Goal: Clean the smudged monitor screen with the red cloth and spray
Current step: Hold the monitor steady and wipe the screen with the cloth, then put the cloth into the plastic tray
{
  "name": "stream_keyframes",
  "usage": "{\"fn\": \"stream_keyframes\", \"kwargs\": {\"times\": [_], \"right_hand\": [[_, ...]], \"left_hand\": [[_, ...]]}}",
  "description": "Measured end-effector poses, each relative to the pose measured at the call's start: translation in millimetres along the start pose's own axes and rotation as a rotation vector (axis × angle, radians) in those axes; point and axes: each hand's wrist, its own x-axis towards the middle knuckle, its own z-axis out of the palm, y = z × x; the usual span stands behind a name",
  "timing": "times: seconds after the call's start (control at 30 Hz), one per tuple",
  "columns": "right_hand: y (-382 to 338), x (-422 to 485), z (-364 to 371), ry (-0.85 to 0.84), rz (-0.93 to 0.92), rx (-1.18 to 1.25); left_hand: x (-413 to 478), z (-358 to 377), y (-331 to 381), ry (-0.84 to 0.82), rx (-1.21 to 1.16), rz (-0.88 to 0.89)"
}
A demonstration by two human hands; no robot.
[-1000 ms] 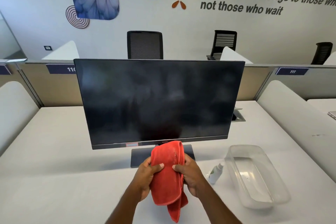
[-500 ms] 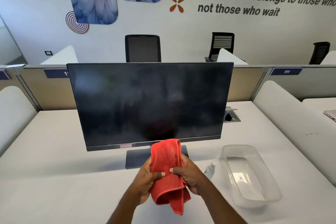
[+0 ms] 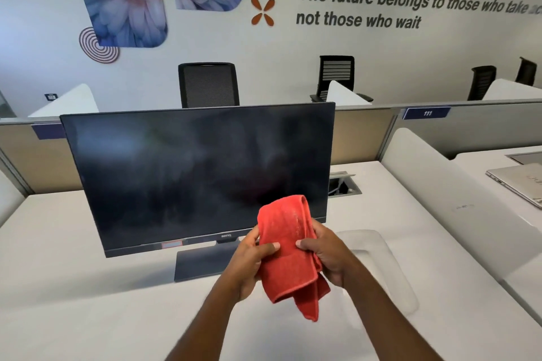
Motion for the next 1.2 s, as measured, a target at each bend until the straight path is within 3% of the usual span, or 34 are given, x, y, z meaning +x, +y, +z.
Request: {"fn": "stream_keyframes", "kwargs": {"times": [0.3, 0.53, 0.9, 1.07, 1.2], "right_hand": [[-22, -22, -112, 0.089, -0.028, 0.038], [8, -28, -163, 0.217, 0.028, -0.031], [57, -20, -178, 0.294, 0.164, -0.291], [61, -11, -172, 0.26, 0.233, -0.486], [71, -6, -168, 0.294, 0.26, -0.454]], "left_hand": [[37, 107, 6, 0.109, 0.19, 0.023], [61, 165, -33, 0.196, 0.452, -0.021], [74, 198, -79, 0.261, 0.864, -0.097], [80, 206, -89, 0.197, 0.972, -0.156], [82, 206, -97, 0.126, 0.992, -0.197]]}}
